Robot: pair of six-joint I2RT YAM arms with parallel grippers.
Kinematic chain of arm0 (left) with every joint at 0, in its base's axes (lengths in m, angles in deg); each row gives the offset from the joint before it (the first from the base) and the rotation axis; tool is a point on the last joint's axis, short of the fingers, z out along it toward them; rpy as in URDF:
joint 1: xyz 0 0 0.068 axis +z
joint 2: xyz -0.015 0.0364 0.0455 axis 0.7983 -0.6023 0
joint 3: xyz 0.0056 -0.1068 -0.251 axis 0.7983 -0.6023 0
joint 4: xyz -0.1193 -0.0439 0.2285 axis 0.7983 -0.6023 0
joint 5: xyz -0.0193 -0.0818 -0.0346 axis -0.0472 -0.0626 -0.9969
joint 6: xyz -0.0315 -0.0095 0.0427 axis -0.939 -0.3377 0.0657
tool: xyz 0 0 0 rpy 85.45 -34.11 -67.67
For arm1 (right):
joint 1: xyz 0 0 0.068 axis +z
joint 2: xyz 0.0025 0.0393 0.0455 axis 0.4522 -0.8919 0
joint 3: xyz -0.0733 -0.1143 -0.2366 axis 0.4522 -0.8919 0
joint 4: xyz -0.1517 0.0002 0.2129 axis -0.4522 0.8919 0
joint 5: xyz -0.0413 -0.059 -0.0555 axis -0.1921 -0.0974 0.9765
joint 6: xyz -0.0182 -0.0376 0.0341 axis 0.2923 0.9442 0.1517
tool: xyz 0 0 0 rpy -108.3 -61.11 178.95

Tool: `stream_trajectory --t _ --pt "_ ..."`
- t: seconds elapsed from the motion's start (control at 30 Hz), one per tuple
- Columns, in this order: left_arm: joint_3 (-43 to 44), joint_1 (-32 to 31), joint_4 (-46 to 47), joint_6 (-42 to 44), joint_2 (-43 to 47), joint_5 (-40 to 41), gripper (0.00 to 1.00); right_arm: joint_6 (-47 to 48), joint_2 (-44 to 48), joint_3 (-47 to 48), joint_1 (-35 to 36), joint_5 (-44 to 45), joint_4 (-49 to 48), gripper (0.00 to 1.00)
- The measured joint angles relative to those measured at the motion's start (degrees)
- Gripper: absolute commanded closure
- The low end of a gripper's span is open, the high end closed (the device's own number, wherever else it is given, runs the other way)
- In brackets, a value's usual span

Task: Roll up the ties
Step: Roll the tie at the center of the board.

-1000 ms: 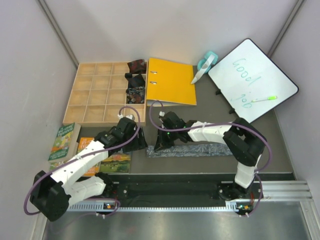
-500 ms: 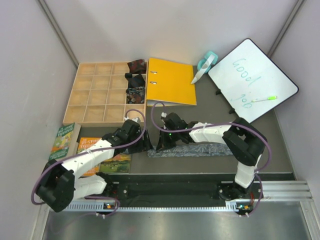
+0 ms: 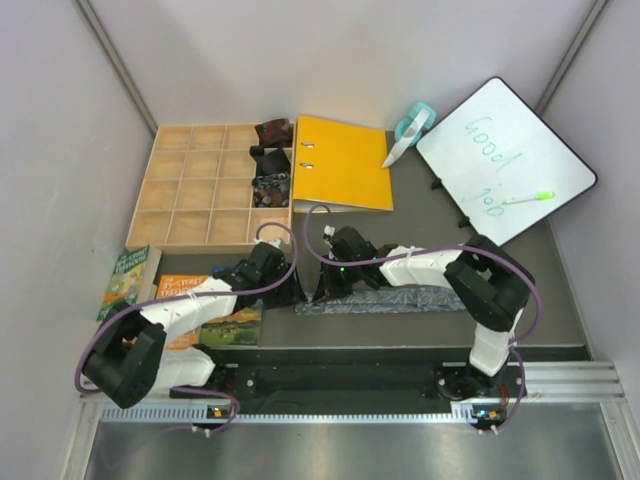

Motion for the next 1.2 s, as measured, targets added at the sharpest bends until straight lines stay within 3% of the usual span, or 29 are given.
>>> stream_trajectory --t 0.3,0.43,0.53,0.77,1.2 --pt "-1.31 0.07 5.44 -0.87 -1.90 -2.80 0.57 0.00 -0.15 -0.24 -0.17 -0.09 -0.39 0.94" --pt "-2.32 0.28 7.89 -1.86 -2.40 -3.74 0.77 -0.04 -0.42 -0.24 -0.22 -0.20 -0.79 0.94" --pt "-2.56 0.39 8.59 -2.29 -2.43 -4.17 0.83 -0.09 -0.79 -0.24 -0.24 -0.44 -1.42 0.94" --pt "-1.66 0.35 6.12 -2.38 -1.55 -3.37 0.84 -0.09 -0.79 -0.24 -0.24 -0.70 -1.55 0.92" --pt "10.16 -0.07 -16.61 2.58 0.02 4.87 0.84 -0.07 1.31 -0.22 -0.24 0.31 1.62 0.88"
